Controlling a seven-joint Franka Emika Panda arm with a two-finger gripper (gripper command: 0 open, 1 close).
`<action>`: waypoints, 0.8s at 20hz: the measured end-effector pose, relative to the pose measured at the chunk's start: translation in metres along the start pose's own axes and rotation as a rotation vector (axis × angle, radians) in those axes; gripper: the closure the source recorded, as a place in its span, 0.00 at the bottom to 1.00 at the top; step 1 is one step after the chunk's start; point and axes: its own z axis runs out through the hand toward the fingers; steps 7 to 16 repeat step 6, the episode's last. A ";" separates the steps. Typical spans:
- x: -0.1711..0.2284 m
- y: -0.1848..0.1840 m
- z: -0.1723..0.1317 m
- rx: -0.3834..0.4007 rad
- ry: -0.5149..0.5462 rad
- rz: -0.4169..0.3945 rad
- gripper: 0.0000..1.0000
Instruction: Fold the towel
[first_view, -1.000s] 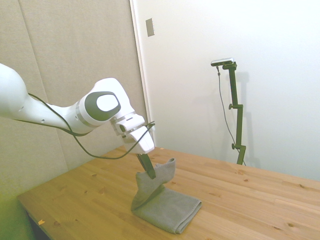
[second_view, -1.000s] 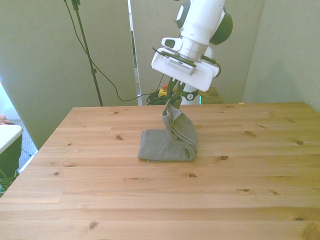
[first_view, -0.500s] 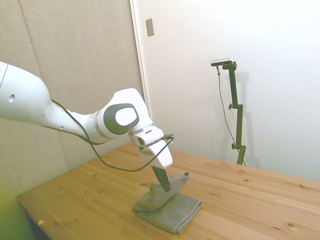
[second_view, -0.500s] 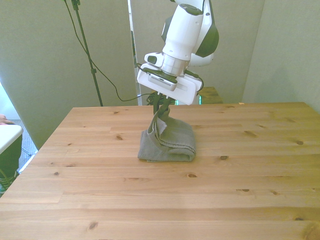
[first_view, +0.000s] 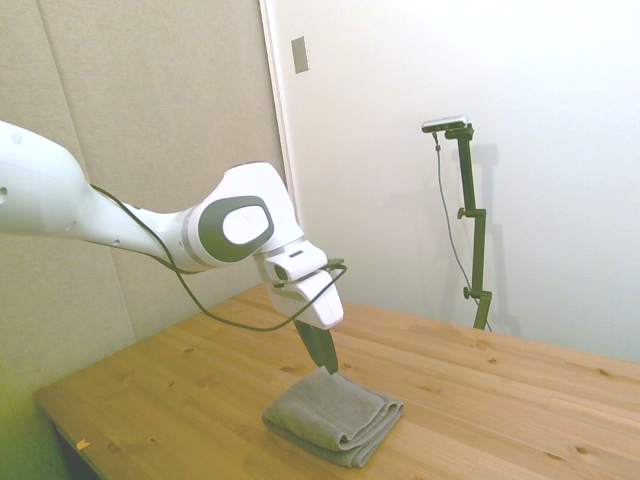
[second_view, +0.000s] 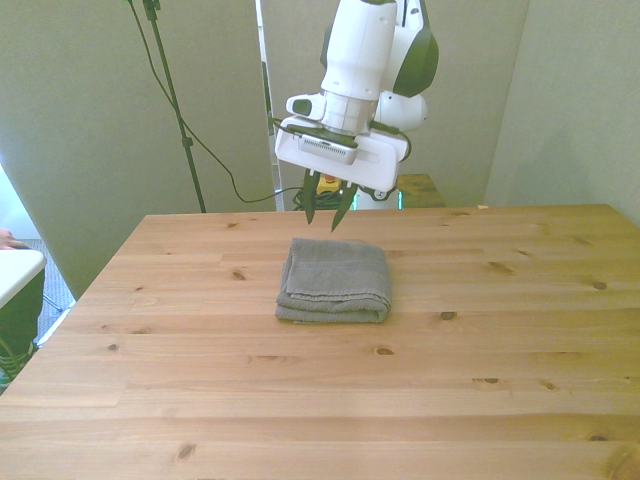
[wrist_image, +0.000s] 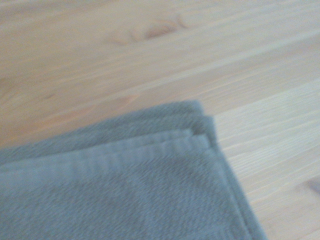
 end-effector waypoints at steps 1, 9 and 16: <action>-0.013 0.005 -0.005 0.010 -0.037 -0.036 0.00; -0.108 0.044 -0.019 0.023 -0.145 -0.265 0.00; -0.108 0.044 -0.019 0.023 -0.145 -0.265 0.00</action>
